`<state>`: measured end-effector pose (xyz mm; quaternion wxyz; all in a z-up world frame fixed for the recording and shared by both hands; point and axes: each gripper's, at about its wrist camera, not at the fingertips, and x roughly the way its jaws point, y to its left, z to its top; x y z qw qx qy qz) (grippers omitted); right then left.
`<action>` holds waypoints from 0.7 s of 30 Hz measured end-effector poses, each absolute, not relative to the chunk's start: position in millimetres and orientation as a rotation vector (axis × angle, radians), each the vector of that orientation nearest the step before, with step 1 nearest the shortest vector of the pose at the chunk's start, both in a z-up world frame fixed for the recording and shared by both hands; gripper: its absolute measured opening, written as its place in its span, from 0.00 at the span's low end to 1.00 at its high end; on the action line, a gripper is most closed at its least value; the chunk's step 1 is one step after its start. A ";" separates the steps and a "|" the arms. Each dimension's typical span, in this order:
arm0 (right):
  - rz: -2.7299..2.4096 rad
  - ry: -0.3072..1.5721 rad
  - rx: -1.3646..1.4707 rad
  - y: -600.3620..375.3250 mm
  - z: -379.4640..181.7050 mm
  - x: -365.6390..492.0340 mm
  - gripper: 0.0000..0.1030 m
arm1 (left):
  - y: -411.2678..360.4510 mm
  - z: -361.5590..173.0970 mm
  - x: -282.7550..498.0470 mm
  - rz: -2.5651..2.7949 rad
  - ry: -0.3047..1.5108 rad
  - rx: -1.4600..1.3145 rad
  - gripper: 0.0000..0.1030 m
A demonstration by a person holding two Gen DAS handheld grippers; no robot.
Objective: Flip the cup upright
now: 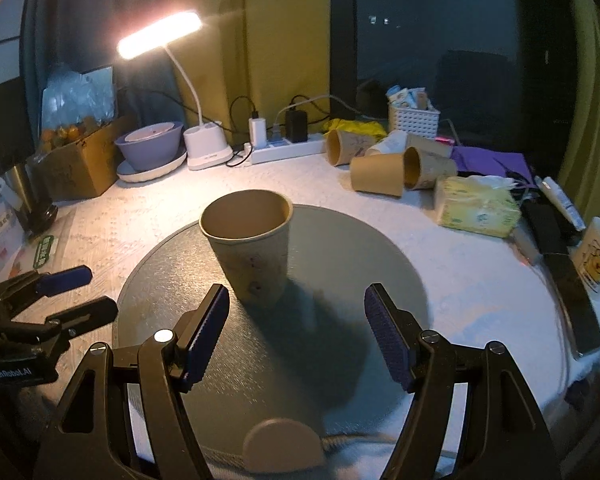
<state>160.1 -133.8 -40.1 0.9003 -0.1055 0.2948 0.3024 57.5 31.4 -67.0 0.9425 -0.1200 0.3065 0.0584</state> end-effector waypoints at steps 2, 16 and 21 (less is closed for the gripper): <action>0.616 0.601 -0.217 -140.0 -36.6 156.1 0.71 | 27.3 -61.3 54.9 0.114 0.612 -0.236 0.73; 0.569 0.527 -0.224 -171.0 -4.5 119.8 0.71 | -10.3 -20.7 33.7 0.102 0.497 -0.156 0.73; 0.559 0.476 -0.220 -181.1 17.0 107.0 0.71 | -19.9 -5.7 25.1 0.118 0.437 -0.125 0.75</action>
